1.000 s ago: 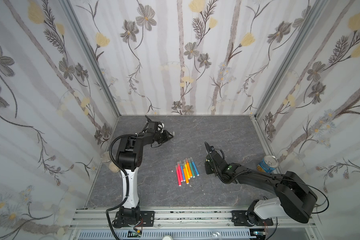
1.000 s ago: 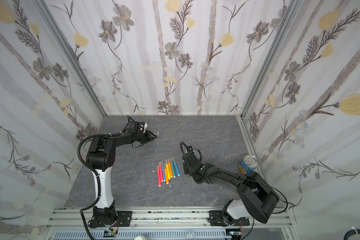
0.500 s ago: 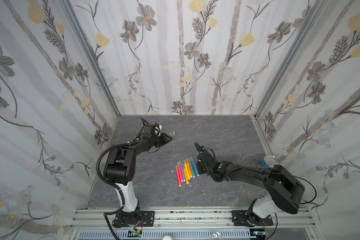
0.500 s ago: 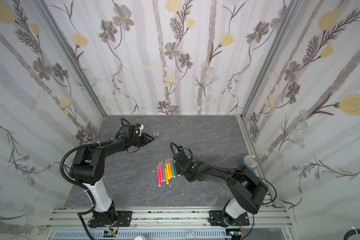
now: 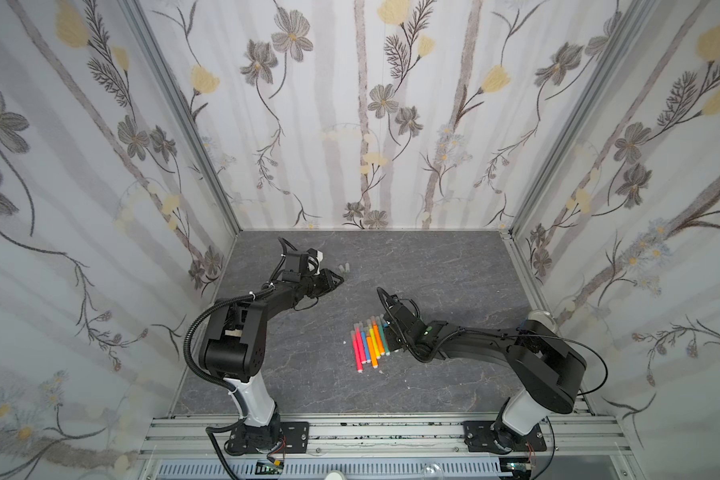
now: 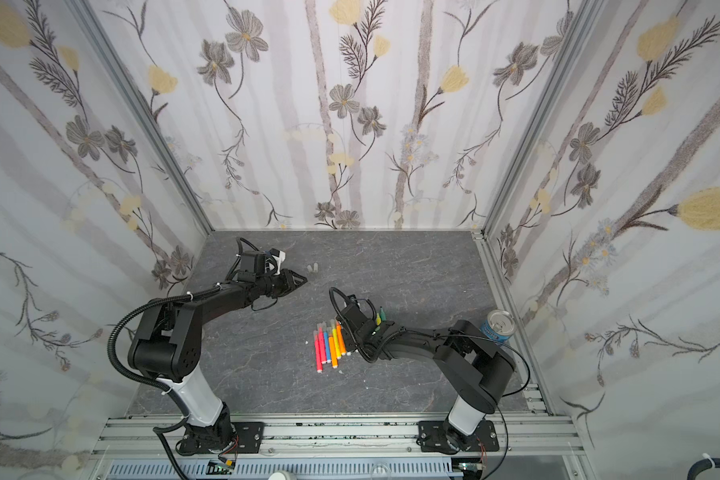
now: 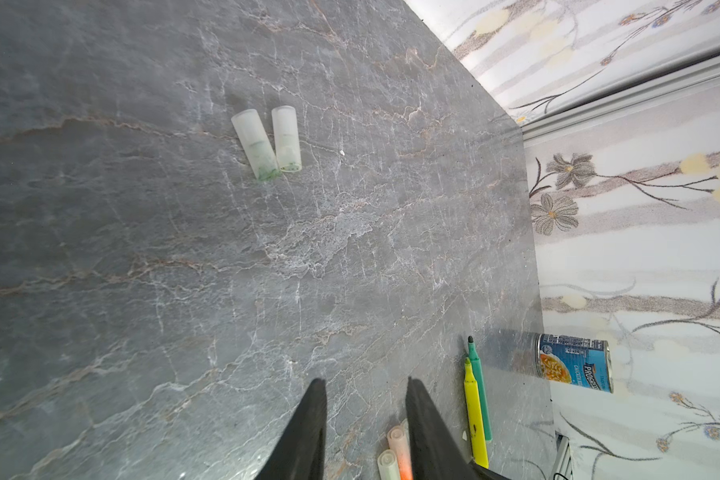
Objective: Open the pen caps
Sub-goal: 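Move the right gripper over the blue highlighter at the row's end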
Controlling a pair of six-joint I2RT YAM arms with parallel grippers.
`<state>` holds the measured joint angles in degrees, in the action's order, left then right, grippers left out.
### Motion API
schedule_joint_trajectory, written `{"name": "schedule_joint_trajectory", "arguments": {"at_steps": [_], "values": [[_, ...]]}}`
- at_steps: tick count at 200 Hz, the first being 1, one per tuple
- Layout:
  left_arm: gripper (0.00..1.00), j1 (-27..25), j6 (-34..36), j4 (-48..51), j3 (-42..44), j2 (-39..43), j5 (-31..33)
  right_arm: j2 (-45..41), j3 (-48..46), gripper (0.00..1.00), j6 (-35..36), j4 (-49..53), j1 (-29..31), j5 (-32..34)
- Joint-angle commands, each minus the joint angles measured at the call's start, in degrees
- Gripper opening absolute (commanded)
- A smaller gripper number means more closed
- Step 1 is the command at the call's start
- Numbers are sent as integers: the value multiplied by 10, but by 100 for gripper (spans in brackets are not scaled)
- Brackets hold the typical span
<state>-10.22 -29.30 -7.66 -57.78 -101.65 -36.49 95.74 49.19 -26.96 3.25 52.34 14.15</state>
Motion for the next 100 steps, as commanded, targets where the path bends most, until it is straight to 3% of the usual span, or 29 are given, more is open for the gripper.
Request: {"name": "schedule_joint_trajectory", "arguments": {"at_steps": [1, 100], "values": [[32, -1, 6, -25, 4, 3, -6, 7, 3, 37, -9, -2, 0, 4], [32, -10, 4, -24, 3, 5, -6, 26, -27, 30, -16, -15, 0, -14]]}}
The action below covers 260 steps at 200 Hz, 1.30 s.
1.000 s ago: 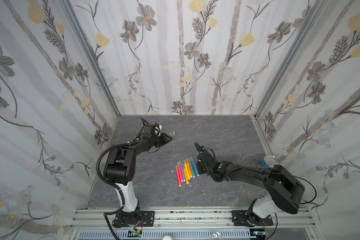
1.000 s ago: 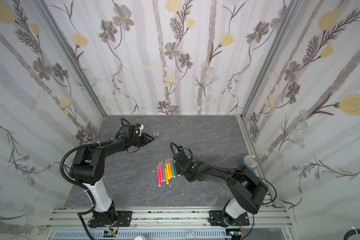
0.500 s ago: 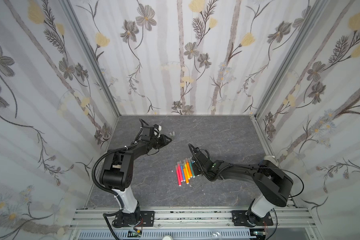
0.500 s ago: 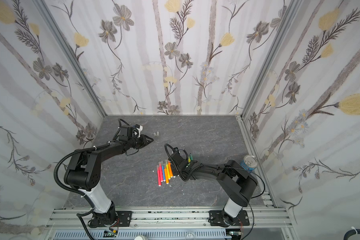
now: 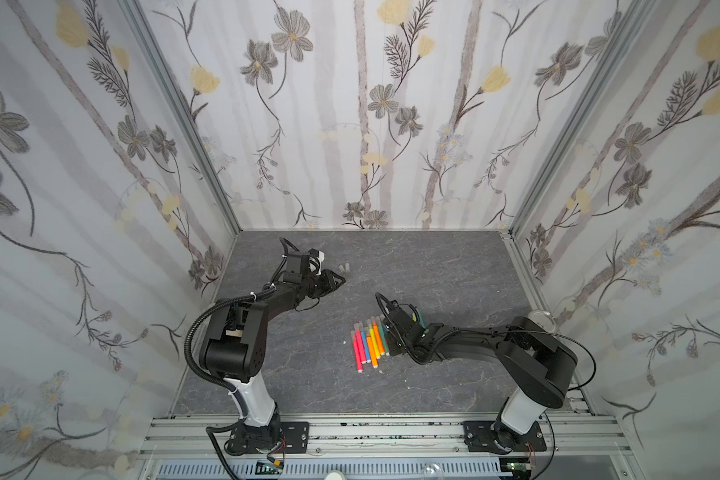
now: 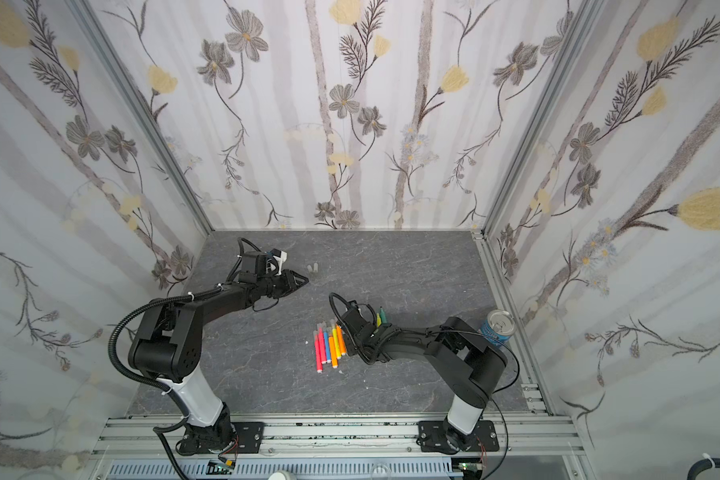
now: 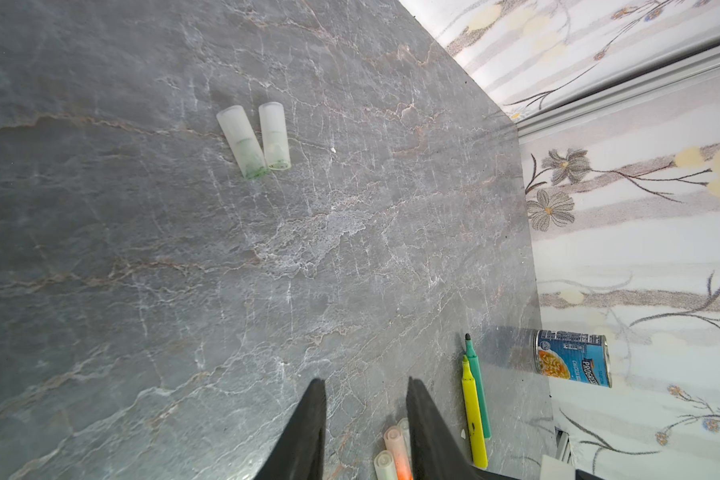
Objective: Open the pen caps
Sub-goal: 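Close the right gripper on the blue highlighter and lift it, then raise the blue highlighter with the right gripper while the left gripper approaches its cap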
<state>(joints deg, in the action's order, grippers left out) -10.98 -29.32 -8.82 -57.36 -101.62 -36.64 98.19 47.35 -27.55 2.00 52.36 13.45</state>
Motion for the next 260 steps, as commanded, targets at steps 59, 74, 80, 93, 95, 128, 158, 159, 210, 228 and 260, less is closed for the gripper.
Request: {"name": "schedule_joint_trajectory", "arguments": {"at_steps": [59, 74, 80, 93, 95, 128, 158, 159, 210, 228, 260], "values": [[32, -20, 5, -3, -4, 14, -5, -2, -23, 12, -8, -3, 0, -11], [32, -25, 5, 2, -7, 19, -4, -10, -21, 8, -3, -3, -1, -8], [32, -27, 5, 4, -8, 22, -4, -16, -20, 7, -1, -3, -1, -8], [33, -34, 6, 9, -12, 28, -5, -33, -17, 5, 5, -1, -5, -6], [33, -36, 6, 10, -12, 29, -5, -36, -16, 5, 5, -1, -6, -5], [33, -65, 11, 30, -22, 38, -3, -108, -21, 2, 13, -3, -26, -9], [33, -101, 5, 32, -25, 40, 0, -171, -35, 1, 14, -21, -50, -38], [33, -102, 5, 32, -25, 40, 0, -172, -36, 1, 14, -21, -50, -39], [33, -154, -44, -22, -23, 40, -22, -204, -38, 1, 18, -34, -103, -80], [33, -171, -60, -41, -28, 31, -30, -202, -56, 1, 17, -43, -110, -91], [33, -194, -100, -93, -28, 11, -41, -191, -56, 1, 15, -57, -113, -100]]}}
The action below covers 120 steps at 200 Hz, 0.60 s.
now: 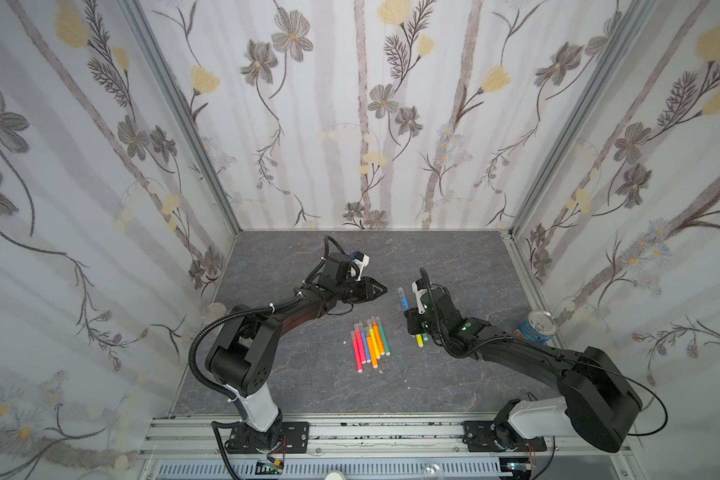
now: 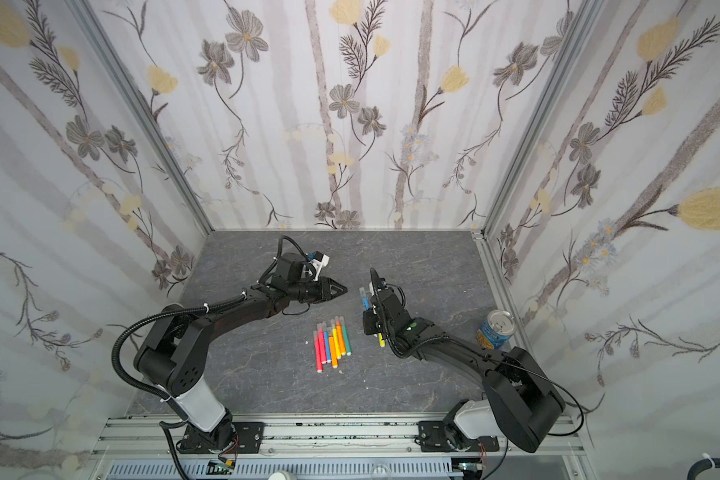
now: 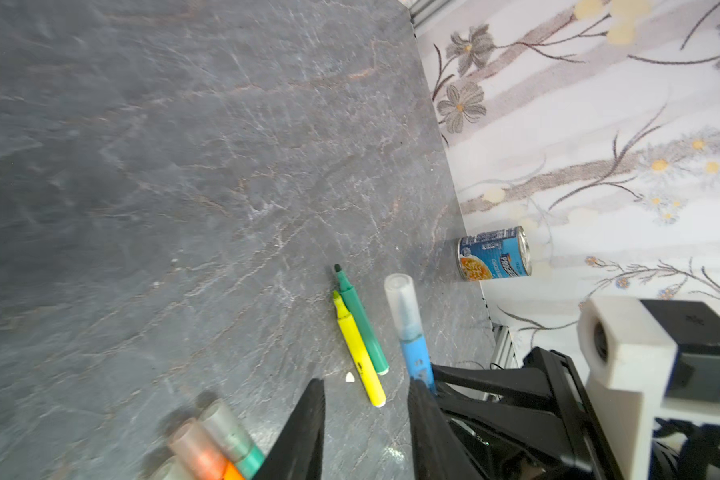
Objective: Open the pen caps
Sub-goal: 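Raise the blue highlighter with the right gripper while the left gripper approaches its cap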
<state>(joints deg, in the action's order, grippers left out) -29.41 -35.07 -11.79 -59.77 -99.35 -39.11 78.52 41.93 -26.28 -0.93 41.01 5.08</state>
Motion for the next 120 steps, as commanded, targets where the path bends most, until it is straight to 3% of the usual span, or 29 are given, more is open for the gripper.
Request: {"name": "schedule_joint_trajectory", "arguments": {"at_steps": [1, 120], "values": [[33, -10, -44, -66, -4, -13, -17, 6, -2, 1, 2, -28, 0, -17], [33, -36, -82, -111, -26, -68, -22, 5, -13, 1, -6, -65, 1, -48]]}}
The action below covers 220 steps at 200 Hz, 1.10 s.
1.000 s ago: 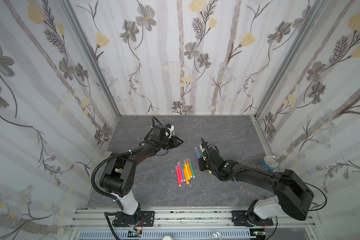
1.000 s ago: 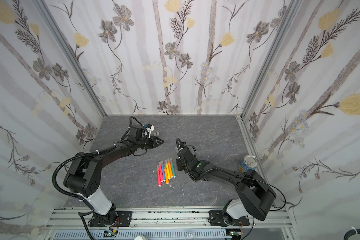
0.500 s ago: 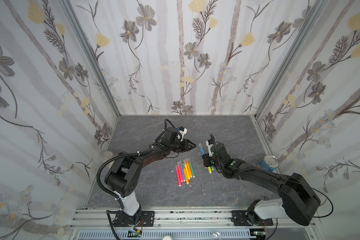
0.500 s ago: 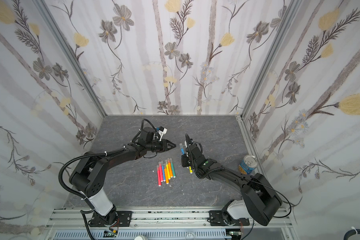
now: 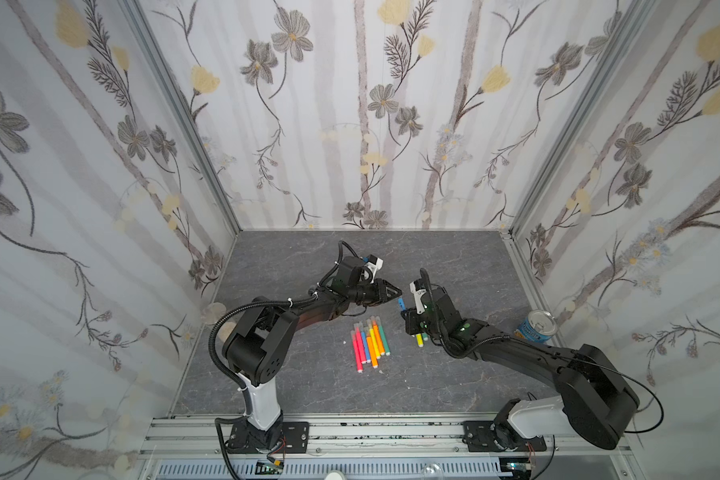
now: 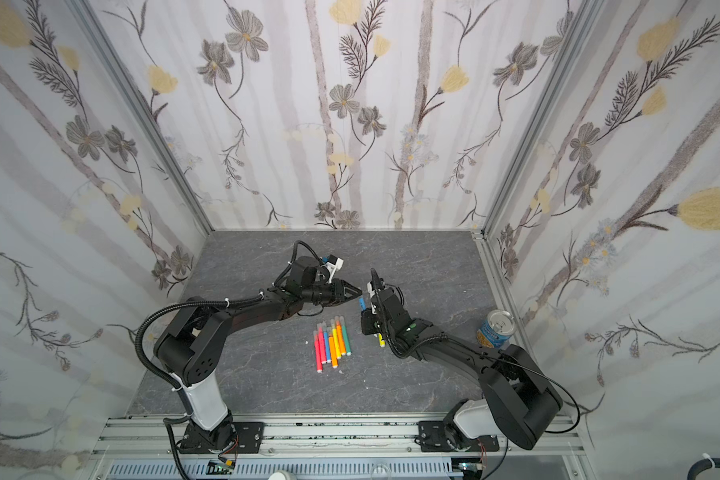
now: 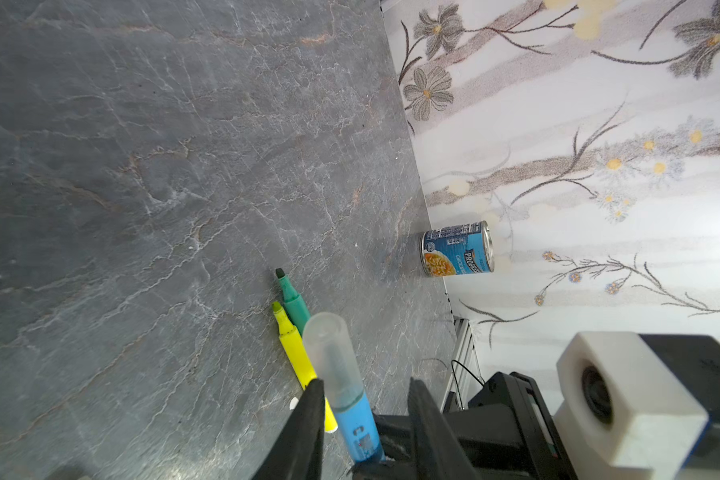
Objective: Open the pen caps
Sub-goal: 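Raise the blue highlighter with the right gripper while the left gripper approaches its cap, then close the left gripper on the blue highlighter's clear cap and pull it off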
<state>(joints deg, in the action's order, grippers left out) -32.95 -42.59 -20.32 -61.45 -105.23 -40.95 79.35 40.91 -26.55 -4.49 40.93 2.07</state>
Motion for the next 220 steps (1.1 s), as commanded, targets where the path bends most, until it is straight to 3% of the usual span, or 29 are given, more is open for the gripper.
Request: {"name": "schedule_joint_trajectory", "arguments": {"at_steps": [1, 61, 142, 170, 197, 220], "values": [[33, -1, -7, -26, -10, -10, -4, -4, -2, 1, -3, -30, 1, -18], [31, -2, -17, -44, -18, -33, -8, -5, -11, 1, -5, -37, 1, -23], [9, -4, -24, -53, -19, -36, -21, 3, -8, 1, -4, -44, 1, -22], [0, -4, -24, -55, -20, -36, -24, 8, -7, 10, -4, -44, 1, -23], [0, -4, -27, -59, -20, -36, -28, 11, -3, 24, -2, -44, 2, -21], [0, -4, -28, -58, -21, -35, -31, 20, 9, 28, 5, -41, 1, -17]]}}
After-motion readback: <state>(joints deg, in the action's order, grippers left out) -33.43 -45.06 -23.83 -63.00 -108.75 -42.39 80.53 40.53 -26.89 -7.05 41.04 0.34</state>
